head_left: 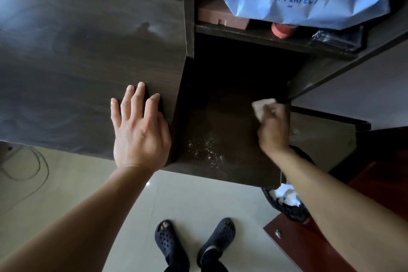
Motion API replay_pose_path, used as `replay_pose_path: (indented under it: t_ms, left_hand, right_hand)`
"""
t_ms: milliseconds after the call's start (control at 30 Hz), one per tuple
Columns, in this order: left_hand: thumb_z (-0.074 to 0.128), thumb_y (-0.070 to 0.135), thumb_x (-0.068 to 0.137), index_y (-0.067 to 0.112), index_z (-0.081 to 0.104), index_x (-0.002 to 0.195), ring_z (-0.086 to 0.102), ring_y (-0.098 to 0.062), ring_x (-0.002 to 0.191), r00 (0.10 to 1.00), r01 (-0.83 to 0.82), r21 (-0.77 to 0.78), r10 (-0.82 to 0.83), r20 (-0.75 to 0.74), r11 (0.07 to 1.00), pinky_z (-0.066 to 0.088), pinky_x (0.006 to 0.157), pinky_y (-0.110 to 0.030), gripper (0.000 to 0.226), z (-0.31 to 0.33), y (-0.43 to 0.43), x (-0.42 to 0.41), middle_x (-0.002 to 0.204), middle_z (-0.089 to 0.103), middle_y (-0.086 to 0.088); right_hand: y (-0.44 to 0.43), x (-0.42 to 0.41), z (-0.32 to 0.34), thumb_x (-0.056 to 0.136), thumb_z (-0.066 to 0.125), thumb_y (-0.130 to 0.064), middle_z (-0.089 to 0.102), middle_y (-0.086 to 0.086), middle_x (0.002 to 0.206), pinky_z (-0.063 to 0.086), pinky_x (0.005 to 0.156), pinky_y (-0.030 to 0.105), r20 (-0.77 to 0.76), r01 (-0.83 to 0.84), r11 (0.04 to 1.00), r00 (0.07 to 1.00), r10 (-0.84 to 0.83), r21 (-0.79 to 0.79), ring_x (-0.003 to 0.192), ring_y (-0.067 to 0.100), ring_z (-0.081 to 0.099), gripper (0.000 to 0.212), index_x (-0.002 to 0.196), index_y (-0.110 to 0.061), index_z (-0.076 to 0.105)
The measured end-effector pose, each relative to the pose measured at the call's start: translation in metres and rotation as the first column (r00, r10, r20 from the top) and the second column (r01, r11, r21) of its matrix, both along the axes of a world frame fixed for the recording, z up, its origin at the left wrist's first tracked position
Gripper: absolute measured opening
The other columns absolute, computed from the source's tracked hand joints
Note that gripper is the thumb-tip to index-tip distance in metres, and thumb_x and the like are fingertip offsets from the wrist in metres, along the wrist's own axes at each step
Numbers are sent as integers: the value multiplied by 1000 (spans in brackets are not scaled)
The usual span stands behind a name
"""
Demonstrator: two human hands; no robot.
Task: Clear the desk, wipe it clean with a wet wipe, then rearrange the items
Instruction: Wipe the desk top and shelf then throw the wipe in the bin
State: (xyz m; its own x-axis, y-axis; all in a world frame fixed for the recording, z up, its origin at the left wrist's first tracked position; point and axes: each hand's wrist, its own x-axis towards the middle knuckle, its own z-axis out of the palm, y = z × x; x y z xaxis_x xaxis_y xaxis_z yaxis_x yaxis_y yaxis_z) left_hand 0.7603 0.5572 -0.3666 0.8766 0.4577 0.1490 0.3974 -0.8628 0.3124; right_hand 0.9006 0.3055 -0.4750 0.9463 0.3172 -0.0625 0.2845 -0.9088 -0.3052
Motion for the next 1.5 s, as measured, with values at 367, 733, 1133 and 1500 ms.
replay_pose_path:
  t_ms: [367, 733, 1133, 1500]
  left_hand:
    - [39, 17, 90, 4, 53, 124, 29, -39, 138, 1000, -3, 5, 2, 21, 1000, 14, 115, -57, 39, -2, 1, 1, 144, 41, -20]
    - [37, 20, 91, 5, 53, 125, 28, -38, 139, 1000, 3, -3, -3, 13, 1000, 13, 116, -56, 41, -1, 1, 1, 144, 40, -20]
    - [37, 22, 92, 8, 53, 127, 28, -37, 139, 1000, 7, 28, -7, -3, 1000, 14, 116, -56, 41, 0, 2, 1, 145, 40, -18]
    - [36, 29, 93, 12, 50, 134, 28, -33, 139, 998, -50, 56, 48, 45, 997, 19, 115, -46, 46, -3, 85, -40, 148, 37, -15]
  right_hand:
    - [-25, -61, 0, 81, 66, 0, 61, 12, 93, 53, 60, 35, 2, -103, 994, 995, 103, 38, 74, 31, 62, 37, 116, -11, 64]
    - [-1, -143, 10, 92, 53, -41, 65, -8, 86, 44, 72, 26, -145, -259, 964, 954, 264, 53, 85, 12, 59, 17, 83, -33, 66]
    - [77, -162, 10, 85, 52, -19, 59, -7, 100, 45, 73, 23, -134, -231, 940, 953, 270, 250, 89, 13, 58, 26, 106, -31, 62]
    - [39, -71, 0, 87, 53, -8, 56, 5, 106, 35, 74, 27, -119, 115, 989, 987, -104, 89, 94, 21, 53, 28, 111, -21, 61]
